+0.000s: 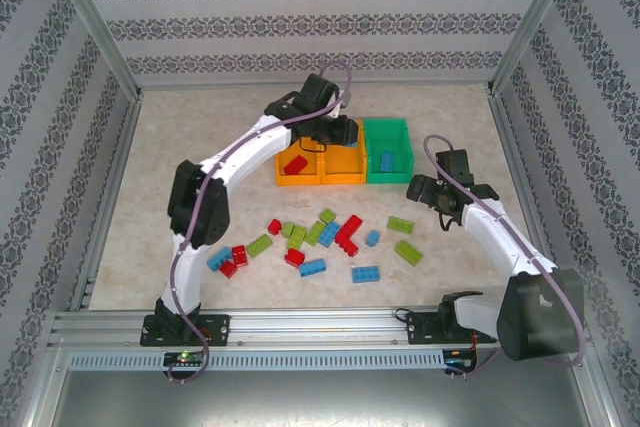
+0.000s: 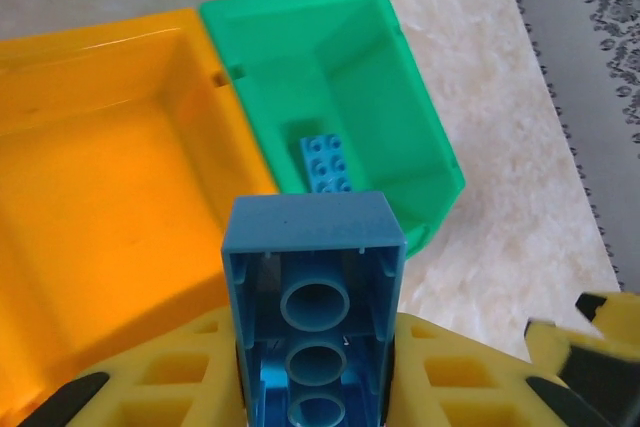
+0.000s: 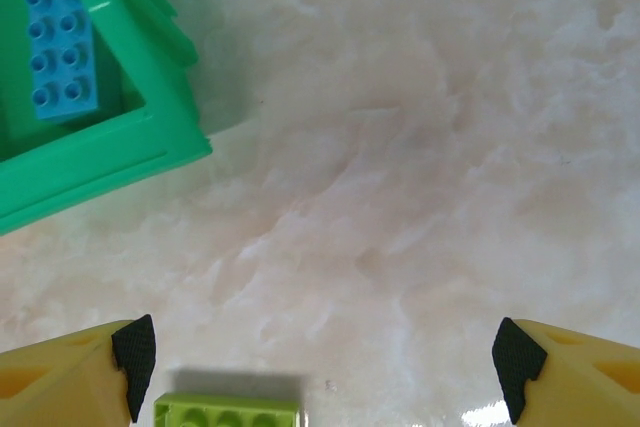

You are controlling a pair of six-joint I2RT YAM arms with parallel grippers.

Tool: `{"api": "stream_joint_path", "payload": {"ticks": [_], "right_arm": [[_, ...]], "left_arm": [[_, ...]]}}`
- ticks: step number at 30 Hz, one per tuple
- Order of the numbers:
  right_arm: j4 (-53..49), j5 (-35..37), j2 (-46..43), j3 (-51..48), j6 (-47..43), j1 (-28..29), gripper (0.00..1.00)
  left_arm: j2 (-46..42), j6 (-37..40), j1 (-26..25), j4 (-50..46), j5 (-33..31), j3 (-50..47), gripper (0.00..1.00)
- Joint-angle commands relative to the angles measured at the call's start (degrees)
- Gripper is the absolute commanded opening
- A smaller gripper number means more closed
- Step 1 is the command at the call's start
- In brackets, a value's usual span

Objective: Sort the legos into containers by color

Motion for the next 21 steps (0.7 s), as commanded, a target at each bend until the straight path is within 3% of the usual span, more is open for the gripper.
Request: {"api": "stream_joint_path", "payload": {"ticks": [1, 7, 12, 18, 21], "right_arm": [[0.00, -1.96, -3.83, -3.10, 1.94, 0.17, 0.90], [0.37, -3.75, -8.69, -6.91, 2.79, 0.30, 0.90], [-1.58, -8.85, -8.96, -5.61, -0.44, 3.13, 0.87], [-7.09, -5.99, -6.50, -3.07, 3.15, 12.54, 0.84], [-9.60, -6.24, -4.94, -2.32, 8.52, 15.14, 0.81]], "left_arm": [[5.07, 0.92, -1.78, 2.89, 6.68, 8.03, 0.23], [15.03, -0.96, -3.66, 1.97, 7.60, 20.20, 0.24], [18.83, -3.37, -3.66, 3.48, 6.50, 22.36, 0.28], [20.84, -5.25, -3.66, 3.78, 5.11, 23.02, 0.47], [20.60, -5.23, -3.66, 2.79, 4.50, 23.23, 0.63]]}}
